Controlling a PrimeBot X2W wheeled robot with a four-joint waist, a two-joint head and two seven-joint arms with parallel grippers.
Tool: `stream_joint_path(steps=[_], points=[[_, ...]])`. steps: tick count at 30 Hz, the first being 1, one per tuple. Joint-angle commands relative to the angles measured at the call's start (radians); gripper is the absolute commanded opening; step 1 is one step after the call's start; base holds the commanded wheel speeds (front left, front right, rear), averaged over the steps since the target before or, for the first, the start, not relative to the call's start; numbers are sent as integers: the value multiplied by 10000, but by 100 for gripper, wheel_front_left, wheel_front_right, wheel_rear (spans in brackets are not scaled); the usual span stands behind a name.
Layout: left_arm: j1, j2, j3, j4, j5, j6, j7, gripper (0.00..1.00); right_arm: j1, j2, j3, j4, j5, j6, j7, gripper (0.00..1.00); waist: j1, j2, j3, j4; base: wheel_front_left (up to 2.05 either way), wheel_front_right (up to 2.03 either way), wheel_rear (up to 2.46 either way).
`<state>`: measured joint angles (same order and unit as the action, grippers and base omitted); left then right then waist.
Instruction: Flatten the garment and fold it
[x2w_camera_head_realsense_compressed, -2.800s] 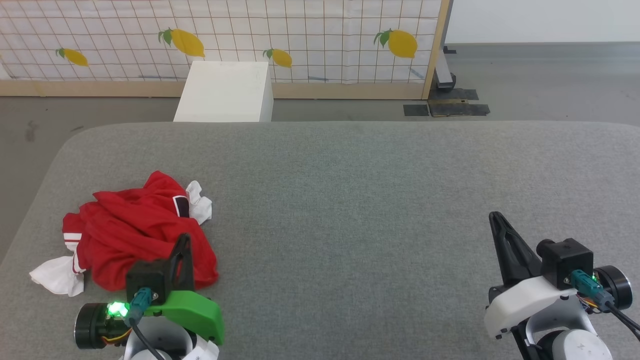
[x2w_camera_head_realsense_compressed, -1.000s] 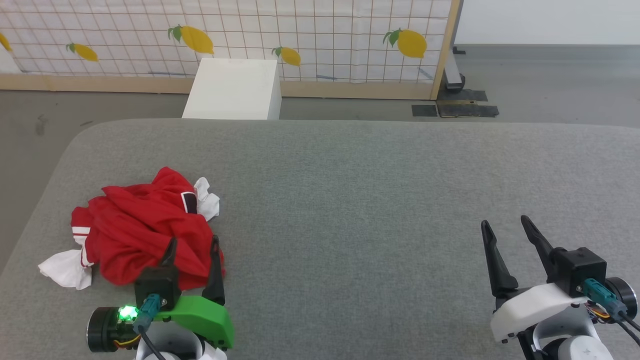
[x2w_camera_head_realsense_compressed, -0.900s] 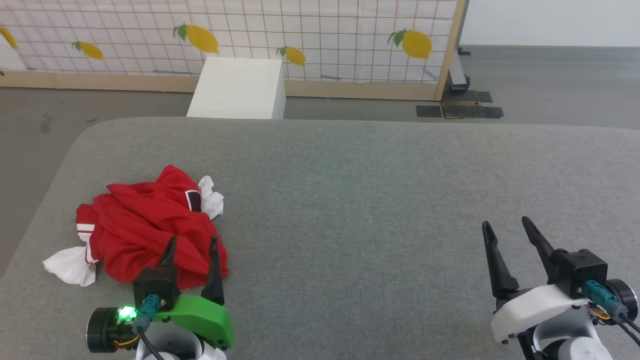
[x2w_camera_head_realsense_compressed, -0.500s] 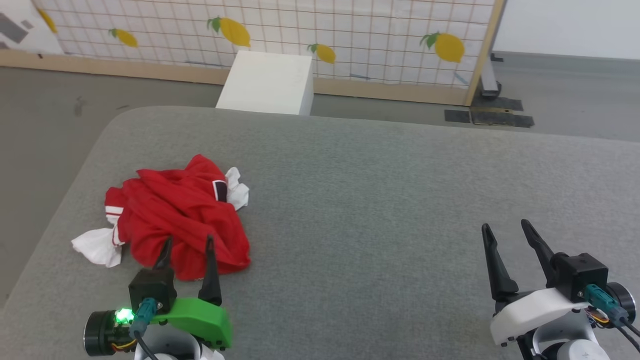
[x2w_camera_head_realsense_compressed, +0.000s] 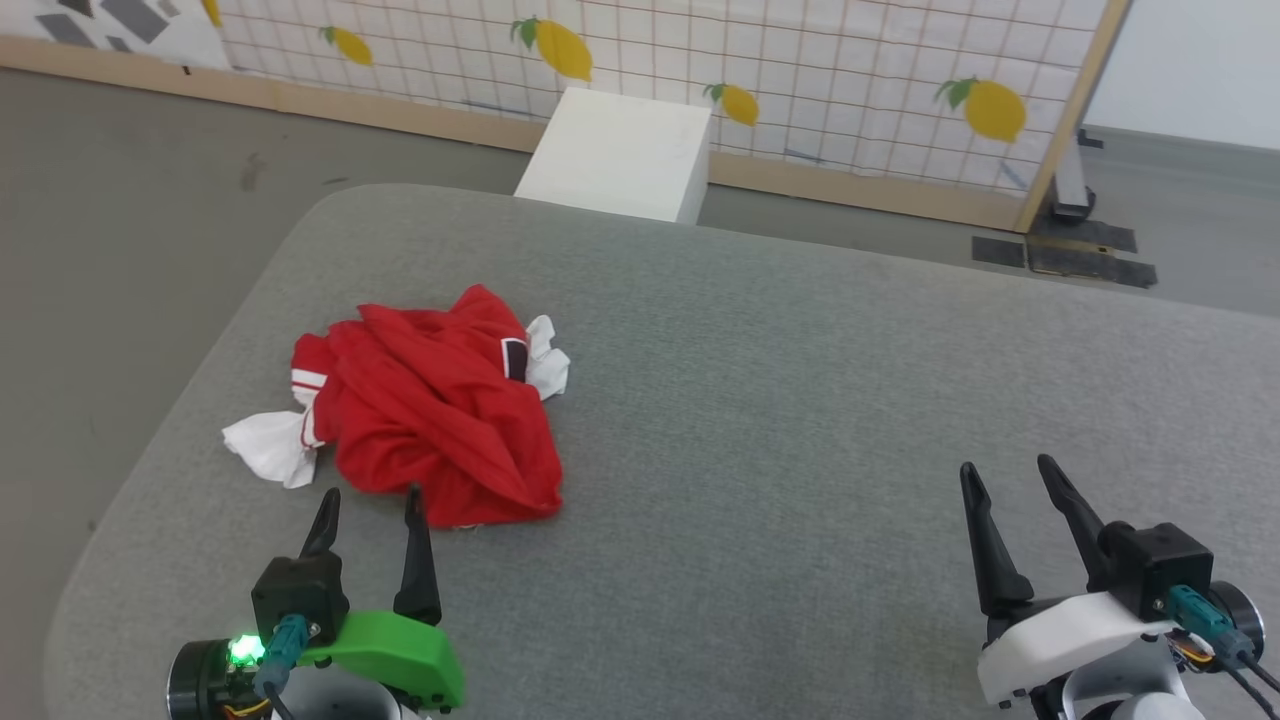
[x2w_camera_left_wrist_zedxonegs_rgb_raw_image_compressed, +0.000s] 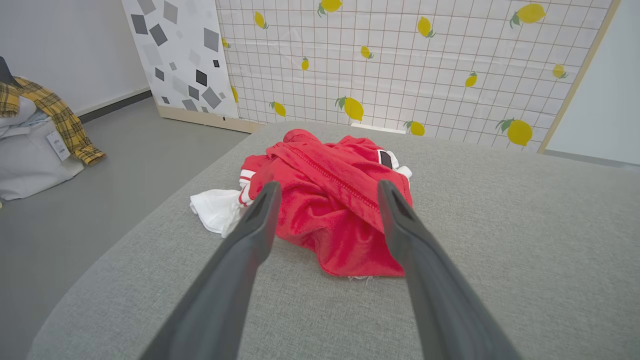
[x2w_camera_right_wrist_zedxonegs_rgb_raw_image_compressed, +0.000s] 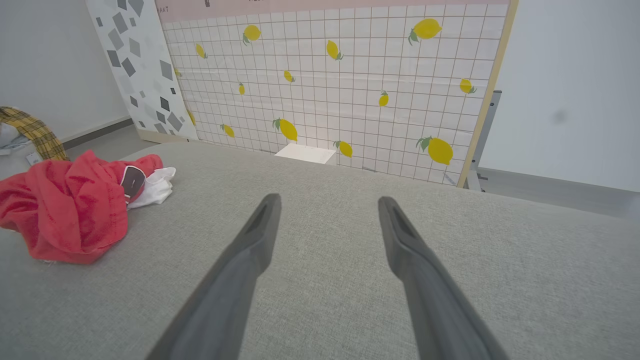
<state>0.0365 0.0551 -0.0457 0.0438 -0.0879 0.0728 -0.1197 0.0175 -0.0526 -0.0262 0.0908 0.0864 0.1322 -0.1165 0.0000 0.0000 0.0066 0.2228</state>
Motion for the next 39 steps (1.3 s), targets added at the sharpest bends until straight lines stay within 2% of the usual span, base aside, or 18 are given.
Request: stream_joint_path(steps=[1, 39], points=[[168, -21, -28, 10, -39, 67, -106, 100, 154, 11, 6, 65, 103, -7, -132, 100, 0, 0, -1, 233, 0, 0, 0], [405, -38, -248, 447, -273, 396, -888, 100, 540, 19, 114, 845, 617, -12, -918, 100, 0, 0, 34, 2259, 0, 0, 0]])
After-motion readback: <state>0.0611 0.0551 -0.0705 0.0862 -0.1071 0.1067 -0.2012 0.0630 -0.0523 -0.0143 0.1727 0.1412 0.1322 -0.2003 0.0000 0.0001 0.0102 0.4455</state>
